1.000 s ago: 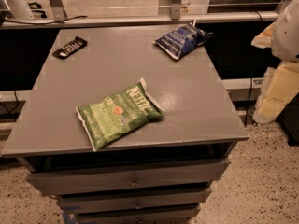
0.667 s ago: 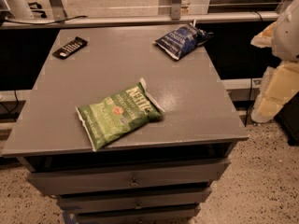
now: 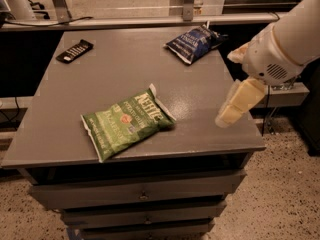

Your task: Move green jalapeno chip bag near rxbar chocolate

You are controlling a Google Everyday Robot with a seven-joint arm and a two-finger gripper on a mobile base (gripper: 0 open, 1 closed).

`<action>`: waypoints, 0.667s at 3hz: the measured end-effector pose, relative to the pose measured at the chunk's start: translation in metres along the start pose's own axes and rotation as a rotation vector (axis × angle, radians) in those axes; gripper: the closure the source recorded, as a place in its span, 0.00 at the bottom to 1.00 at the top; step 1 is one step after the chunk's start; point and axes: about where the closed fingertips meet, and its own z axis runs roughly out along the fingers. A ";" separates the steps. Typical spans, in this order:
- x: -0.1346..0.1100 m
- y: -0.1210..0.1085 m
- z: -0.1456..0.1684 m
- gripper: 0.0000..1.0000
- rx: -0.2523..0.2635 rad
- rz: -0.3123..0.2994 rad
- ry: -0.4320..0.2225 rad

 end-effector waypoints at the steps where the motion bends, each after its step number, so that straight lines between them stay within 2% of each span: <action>1: -0.035 -0.001 0.051 0.00 -0.052 0.040 -0.120; 2: -0.060 0.009 0.088 0.00 -0.123 0.110 -0.214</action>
Offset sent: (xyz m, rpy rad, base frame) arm 0.0428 0.1376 -0.0731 0.4250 0.1661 -0.0070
